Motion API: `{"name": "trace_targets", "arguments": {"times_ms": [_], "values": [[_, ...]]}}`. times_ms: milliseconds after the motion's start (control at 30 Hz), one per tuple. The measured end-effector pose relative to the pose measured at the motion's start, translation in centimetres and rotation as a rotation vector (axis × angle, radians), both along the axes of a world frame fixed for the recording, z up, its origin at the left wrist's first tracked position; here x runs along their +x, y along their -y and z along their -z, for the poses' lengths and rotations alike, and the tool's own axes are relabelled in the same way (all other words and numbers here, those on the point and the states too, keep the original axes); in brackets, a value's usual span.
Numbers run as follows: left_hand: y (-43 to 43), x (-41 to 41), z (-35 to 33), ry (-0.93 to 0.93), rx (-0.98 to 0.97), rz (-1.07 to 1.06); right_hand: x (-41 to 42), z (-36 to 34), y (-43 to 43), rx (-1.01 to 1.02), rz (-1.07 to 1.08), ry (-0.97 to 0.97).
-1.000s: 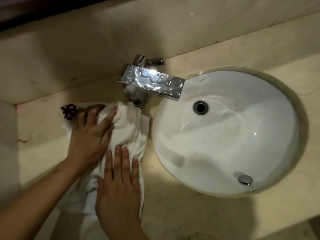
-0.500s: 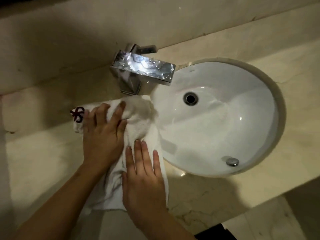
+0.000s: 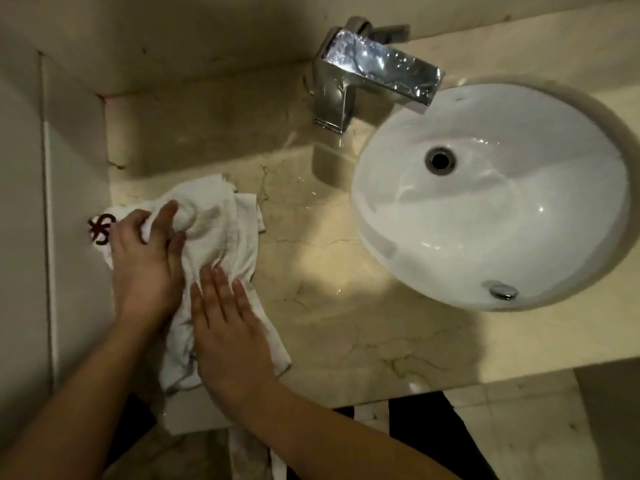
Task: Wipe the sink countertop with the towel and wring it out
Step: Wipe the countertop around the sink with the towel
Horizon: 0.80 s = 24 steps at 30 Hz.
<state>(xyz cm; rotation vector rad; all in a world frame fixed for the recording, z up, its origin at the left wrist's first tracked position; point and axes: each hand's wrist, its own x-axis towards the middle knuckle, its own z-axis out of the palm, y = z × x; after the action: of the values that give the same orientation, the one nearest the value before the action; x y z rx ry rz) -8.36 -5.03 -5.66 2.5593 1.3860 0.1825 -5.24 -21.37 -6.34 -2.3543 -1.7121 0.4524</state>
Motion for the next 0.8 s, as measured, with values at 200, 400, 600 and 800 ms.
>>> {"name": "trace_targets", "arguments": {"times_ms": [200, 400, 600, 800], "values": [[2.6, -0.3, 0.5, 0.027, 0.061, -0.055, 1.2, 0.9, 3.3, 0.088, -0.048, -0.013], [8.3, 2.9, 1.5, 0.015, 0.15, -0.229, 7.3, 1.5, 8.0, 0.139, -0.14, -0.058], [15.4, 8.1, 1.9, 0.047, 0.084, -0.358, 15.1, 1.8, 13.8, 0.182, -0.254, -0.048], [21.2, 13.2, 1.9, 0.013, 0.0, -0.494, 22.6, 2.2, 18.1, 0.156, -0.385, 0.037]]}}
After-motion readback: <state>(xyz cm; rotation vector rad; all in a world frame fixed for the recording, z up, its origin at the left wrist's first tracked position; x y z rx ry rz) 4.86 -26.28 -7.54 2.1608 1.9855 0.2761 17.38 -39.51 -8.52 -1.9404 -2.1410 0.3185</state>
